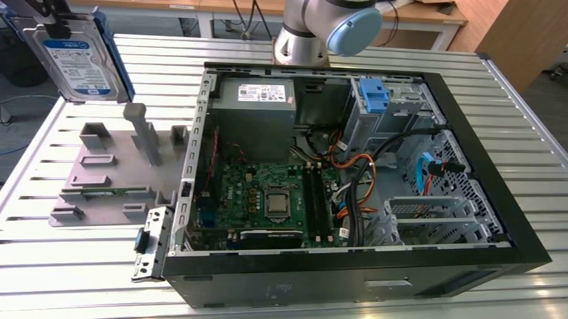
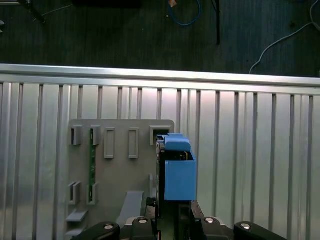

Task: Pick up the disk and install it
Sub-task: 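Pick up the disk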

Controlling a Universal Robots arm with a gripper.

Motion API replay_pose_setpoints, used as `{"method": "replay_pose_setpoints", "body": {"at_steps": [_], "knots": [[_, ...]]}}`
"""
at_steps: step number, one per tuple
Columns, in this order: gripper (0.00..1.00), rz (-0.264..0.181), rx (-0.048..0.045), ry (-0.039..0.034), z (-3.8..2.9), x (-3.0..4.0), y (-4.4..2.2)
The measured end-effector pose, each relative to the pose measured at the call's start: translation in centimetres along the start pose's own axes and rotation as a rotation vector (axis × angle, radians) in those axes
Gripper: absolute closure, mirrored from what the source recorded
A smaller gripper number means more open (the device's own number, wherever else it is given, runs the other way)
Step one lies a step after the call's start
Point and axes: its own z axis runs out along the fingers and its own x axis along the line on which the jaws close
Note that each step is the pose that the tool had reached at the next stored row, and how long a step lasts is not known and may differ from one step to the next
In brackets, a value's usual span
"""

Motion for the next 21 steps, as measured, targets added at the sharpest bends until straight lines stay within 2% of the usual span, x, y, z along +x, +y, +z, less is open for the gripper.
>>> {"method": "replay_pose_setpoints", "body": {"at_steps": [9,21], "knots": [[0.65,0.000,-0.0001,0.0000,-0.53,-0.02,0.00],[0.65,0.000,-0.0001,0.0001,-0.78,-0.03,0.00]]}}
